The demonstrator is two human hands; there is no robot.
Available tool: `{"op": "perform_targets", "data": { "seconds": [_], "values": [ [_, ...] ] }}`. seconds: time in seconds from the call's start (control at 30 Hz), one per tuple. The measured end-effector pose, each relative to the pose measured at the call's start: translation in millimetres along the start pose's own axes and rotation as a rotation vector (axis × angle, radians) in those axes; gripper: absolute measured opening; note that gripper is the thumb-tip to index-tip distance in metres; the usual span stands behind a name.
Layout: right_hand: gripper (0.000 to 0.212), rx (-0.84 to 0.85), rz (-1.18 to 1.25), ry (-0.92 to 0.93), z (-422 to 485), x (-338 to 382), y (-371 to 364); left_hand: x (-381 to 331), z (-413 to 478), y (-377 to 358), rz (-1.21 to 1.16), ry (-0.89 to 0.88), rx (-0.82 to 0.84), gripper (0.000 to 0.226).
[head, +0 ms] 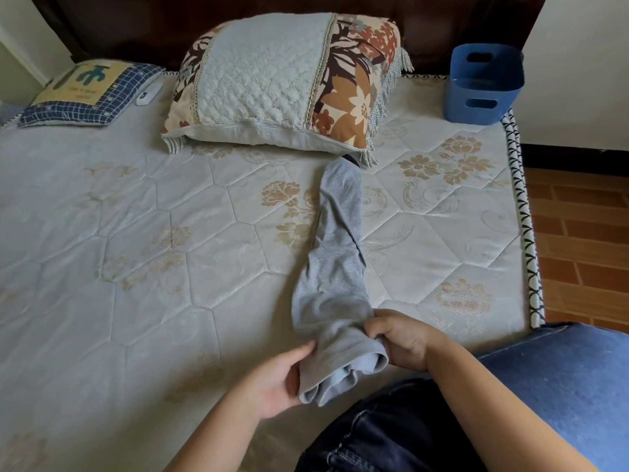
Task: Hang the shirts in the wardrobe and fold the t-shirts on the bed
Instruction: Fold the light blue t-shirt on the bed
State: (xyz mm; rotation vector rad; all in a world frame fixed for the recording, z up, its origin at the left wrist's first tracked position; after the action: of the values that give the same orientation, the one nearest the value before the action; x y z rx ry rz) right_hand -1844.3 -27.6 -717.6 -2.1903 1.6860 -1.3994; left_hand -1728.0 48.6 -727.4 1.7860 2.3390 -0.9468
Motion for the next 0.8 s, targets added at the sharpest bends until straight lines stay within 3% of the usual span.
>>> {"op": "perform_targets", "data": {
  "seconds": [0.07,0.17,0.4,0.53,0.8],
  "values": [
    [0.016,-0.113,0.073,0.015,-11,6,11,-8,-5,-6,0.012,-0.038,-0.046,0.025],
    [0.021,-0.226,0.18,0.034,-24,15,22,-28,-9,-29,0.029,-0.119,0.016,0.018],
    [0.009,-0.165,0.057,0.012,-35,35,10,-60,-19,-63,0.053,-0.172,0.01,0.011],
    [0.017,-0.16,0.134,0.208,-57,83,9,-99,-31,-95,0.164,-0.28,0.003,0.013],
    [0.012,-0.253,0.101,0.558,-136,199,4,-186,-70,-197,0.186,-0.48,0.253,0.009]
  ]
}}
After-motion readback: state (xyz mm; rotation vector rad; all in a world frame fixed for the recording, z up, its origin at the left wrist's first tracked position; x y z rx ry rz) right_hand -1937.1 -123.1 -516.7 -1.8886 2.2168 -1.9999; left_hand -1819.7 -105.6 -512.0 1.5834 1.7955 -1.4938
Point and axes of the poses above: each hand's wrist, its own z-axis towards the middle knuckle, its own y-axis out of the back of the hand, x = y × z, the point moved 10 cm from there along z, towards the middle knuckle, and after that the axes turned 8 degrees about x, right-handed, at the moved point
